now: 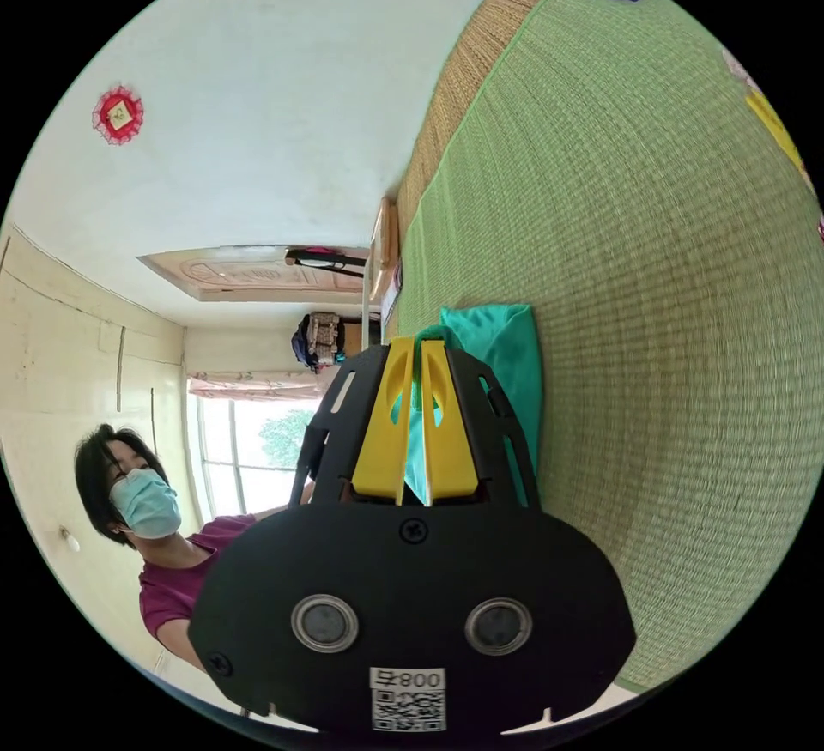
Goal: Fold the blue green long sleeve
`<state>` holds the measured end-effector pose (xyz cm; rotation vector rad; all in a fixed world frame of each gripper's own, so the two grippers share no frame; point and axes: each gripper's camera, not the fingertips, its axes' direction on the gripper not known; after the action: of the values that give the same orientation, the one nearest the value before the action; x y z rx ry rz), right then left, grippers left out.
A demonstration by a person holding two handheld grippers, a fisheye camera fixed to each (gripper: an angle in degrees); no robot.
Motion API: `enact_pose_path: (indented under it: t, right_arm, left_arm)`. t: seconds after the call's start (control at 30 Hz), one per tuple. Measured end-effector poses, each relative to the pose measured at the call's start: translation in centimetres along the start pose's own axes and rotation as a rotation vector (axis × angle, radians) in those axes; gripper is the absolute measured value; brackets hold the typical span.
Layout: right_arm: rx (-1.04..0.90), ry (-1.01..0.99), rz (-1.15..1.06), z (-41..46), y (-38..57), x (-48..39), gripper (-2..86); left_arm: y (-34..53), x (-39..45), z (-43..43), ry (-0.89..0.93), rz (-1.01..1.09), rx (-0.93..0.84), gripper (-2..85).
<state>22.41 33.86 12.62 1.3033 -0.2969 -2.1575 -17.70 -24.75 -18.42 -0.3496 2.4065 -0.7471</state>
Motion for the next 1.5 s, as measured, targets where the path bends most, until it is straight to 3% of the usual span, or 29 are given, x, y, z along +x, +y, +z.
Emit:
enact_pose_path:
  t: [0.6,0.83,0.93,1.17,1.4,1.5]
  right_arm:
    - [-0.017,-0.023,0.094,4.5,-4.6,4.2,0.9]
    - [0.121,-0.003,0.086,3.1,-3.4,2.6,0.1]
    - [0.120,0.090,-0.003,4.3,-2.5,-1.2,0.1]
    - [-0.156,0.450,-0.269,17.1,-3.2,-10.2,0.0]
    - [-0.198,0.711,-0.255,24.0,-7.3,-10.4,0.0]
    - [-0.223,0.701,-0.226,24.9,-8.1,-10.2,0.1]
  left_arm:
    - [-5.3,-11.7,4.8,-0.089,-0.123,0.113,3.7]
    - [-4.4,-11.4,9.7,-0.099,-0.026,-0.002,1.8]
    - [-4.6,-11.0,13.0,-0.126,0.029,-0.089,1.1]
    - [-6.4,-10.9,19.7,-0.236,0.128,-0.233,0.4]
    - [-8.1,-13.2,23.7,-0.442,0.115,-0.278,0.5]
    - [-8.2,-13.7,23.9,-0.370,0.118,-0.240,0.9]
